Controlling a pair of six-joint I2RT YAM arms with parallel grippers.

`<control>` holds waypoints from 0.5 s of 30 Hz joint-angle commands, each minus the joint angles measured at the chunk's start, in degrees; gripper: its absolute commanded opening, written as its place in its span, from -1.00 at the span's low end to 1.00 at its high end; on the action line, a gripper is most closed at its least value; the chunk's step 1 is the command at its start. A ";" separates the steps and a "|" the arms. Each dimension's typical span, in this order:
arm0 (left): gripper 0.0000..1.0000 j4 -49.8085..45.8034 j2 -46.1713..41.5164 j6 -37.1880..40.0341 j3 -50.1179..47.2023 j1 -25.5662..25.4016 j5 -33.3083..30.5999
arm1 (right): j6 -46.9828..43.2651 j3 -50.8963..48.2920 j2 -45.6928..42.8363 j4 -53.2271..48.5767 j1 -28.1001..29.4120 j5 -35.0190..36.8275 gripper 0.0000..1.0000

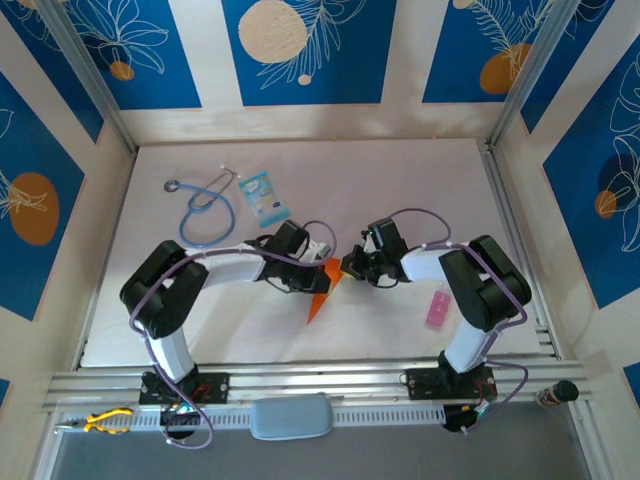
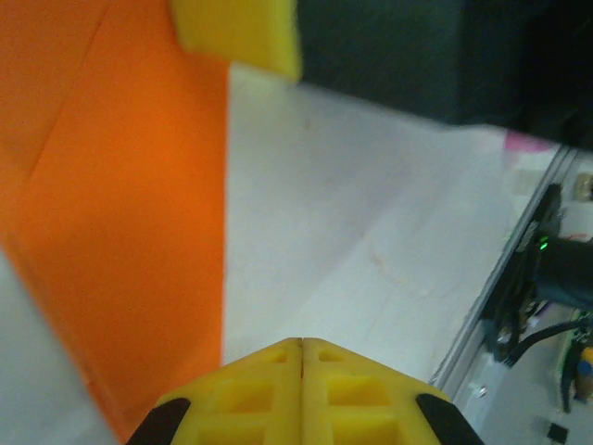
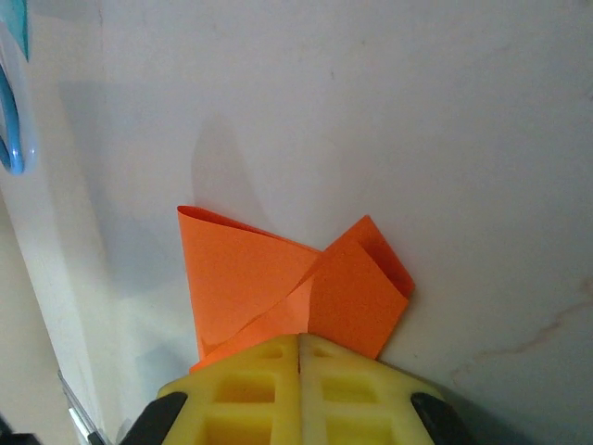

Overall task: Fold a paper plane with a square sheet of paper (pick it up from the middle)
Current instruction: Fold the wing for the fifth time at the center of the table.

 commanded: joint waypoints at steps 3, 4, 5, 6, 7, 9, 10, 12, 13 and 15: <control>-0.87 2.44 4.55 -3.34 4.47 0.29 0.56 | 0.77 -0.61 2.43 -2.95 0.41 2.07 -0.95; -0.85 2.48 5.26 -3.47 4.96 0.31 0.33 | 0.84 -0.56 2.35 -2.97 0.52 2.11 -0.95; -0.83 2.57 6.14 -3.58 5.63 0.28 0.18 | 0.87 -0.53 2.41 -2.96 0.64 2.28 -0.94; -0.81 2.55 6.97 -3.44 6.18 0.22 0.27 | 0.93 -0.54 2.43 -2.93 0.61 2.25 -0.95; -0.80 2.29 7.81 -3.39 6.56 0.23 0.16 | 0.93 -0.60 2.59 -2.97 0.69 2.21 -0.95; -0.78 2.07 9.11 -3.14 6.89 0.20 -0.04 | 0.92 -0.51 2.73 -3.28 0.70 2.23 -0.94; -0.77 1.75 9.40 -2.97 6.74 0.12 -0.30 | 0.88 -0.52 2.62 -3.41 0.70 2.42 -0.94; -0.76 0.12 9.49 -1.94 5.86 0.15 -0.98 | 0.84 -0.61 2.68 -3.83 0.70 2.51 -0.94; -0.75 -0.61 9.28 -1.45 5.34 0.13 -1.21 | 0.77 -0.56 2.61 -4.08 0.65 2.75 -0.95; -0.75 -1.95 8.55 -0.22 3.42 0.15 -1.48 | 0.67 -0.47 2.68 -4.93 0.61 3.25 -0.95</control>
